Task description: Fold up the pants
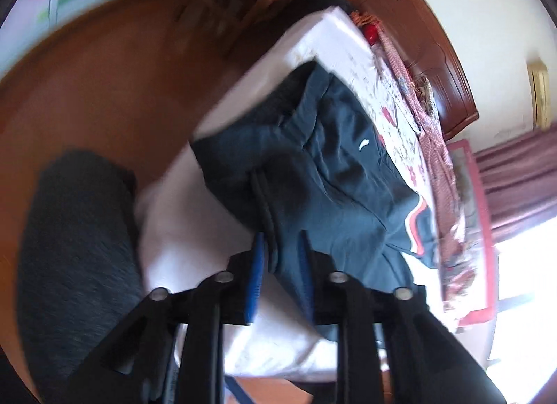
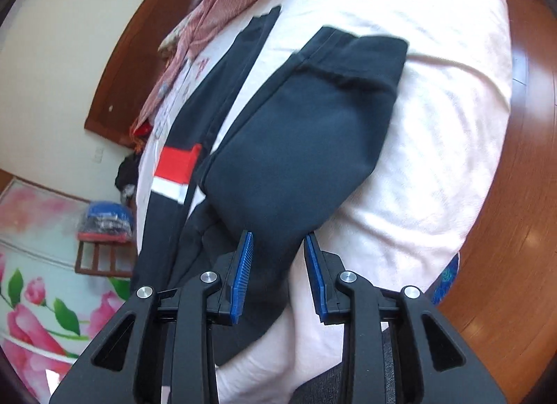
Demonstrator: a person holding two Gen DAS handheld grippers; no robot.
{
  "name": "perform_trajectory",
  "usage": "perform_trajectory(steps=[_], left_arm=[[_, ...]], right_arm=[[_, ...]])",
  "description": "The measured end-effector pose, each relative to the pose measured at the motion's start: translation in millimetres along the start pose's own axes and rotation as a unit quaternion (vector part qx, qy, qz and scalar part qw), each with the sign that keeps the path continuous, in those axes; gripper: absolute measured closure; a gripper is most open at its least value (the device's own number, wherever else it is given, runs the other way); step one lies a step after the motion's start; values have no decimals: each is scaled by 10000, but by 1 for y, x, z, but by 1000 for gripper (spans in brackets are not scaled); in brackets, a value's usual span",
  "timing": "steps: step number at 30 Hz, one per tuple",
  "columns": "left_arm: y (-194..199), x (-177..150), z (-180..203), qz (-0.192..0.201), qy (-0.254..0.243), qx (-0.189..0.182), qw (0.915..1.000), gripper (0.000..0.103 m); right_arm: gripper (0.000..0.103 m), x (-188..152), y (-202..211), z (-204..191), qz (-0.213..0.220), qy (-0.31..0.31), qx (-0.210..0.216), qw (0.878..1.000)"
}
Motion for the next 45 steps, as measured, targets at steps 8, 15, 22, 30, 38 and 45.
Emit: perform_trajectory(steps=[8,15,22,30,38,45], left_arm=[[25,-22,87,688,-2178,-134,9735,23],[35,-64,141,620,-3166,-426,9456,16],[45,-50,148,989,-3005,-159,9485,16],[53,-4,110,1428,-2473,420,9574,15],[45,61,76,1536,-2211,798,9598,10],[-25,137,101,374,-1964,-178,9796,4]], right_arm=[[73,62,-11,43,492,-359,-1069,9924],[73,79,-25,43,542,-143,-1061,9928],[96,106,24,-3,989,1183,-1544,9759],[95,89,-10,67,-142,925,-2630,9603],[41,61,55,65,1172,-12,-3772,9187],[41,23,21,-75,773,1512,-2204,9605]])
Point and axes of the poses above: each gripper's, at about its wrist camera, not at the fingertips, and y roughly against the way its jaws point, z to its right, x to its top, the point moved 5 cm from there along -y, roughly the way its jaws point, and after that the axes turned 11 degrees about y, right-handed, at the moved point
